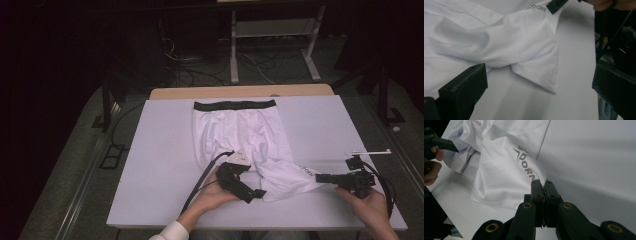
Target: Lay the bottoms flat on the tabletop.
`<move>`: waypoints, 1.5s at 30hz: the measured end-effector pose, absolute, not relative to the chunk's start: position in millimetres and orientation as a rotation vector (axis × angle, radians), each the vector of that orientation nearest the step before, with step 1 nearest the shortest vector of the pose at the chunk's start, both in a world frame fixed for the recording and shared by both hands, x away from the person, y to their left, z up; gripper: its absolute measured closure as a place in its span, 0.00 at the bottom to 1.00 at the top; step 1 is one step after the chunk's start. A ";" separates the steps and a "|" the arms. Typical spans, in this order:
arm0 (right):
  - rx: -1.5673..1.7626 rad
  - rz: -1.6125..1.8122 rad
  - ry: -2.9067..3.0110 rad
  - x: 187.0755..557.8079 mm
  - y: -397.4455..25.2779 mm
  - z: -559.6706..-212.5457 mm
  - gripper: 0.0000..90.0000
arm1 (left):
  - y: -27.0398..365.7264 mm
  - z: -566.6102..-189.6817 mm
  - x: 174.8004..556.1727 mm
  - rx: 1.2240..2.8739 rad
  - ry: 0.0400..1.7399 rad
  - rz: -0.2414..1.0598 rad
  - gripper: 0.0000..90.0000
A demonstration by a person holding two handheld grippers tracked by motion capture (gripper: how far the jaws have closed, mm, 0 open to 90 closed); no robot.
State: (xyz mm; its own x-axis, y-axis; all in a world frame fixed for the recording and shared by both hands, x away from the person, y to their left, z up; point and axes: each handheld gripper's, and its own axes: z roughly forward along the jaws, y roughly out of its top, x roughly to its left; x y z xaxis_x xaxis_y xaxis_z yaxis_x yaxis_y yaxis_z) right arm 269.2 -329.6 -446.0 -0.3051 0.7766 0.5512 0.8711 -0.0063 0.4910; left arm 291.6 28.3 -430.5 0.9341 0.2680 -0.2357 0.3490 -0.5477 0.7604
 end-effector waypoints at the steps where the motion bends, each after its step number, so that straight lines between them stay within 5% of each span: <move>1: -1.779 -1.206 -2.128 269.5 -329.3 -446.3 0.96 | 26.1 -431.3 290.6 2.186 0.425 -0.113 0.01; 20: -1.785 -1.173 -2.120 275.4 -330.7 -450.9 0.96 | -2.9 -456.3 286.6 2.337 0.186 -0.171 0.50; 31: -1.773 -1.184 -2.117 275.0 -330.8 -450.0 0.96 | -10.0 -455.4 285.2 2.374 0.149 -0.077 0.94; 45: -1.678 -1.201 -2.113 259.0 -330.2 -443.3 0.96 | -4.3 -446.1 281.9 2.375 0.160 -0.255 0.99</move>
State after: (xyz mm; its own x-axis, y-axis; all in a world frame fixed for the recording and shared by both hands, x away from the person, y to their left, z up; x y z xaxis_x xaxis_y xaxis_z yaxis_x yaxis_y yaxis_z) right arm 259.0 -330.2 -443.3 -0.3423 0.7296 0.5921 0.8820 0.0322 0.4702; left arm 281.9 -4.3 -446.1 0.9727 0.0425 -0.2283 0.1871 -0.7258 0.6620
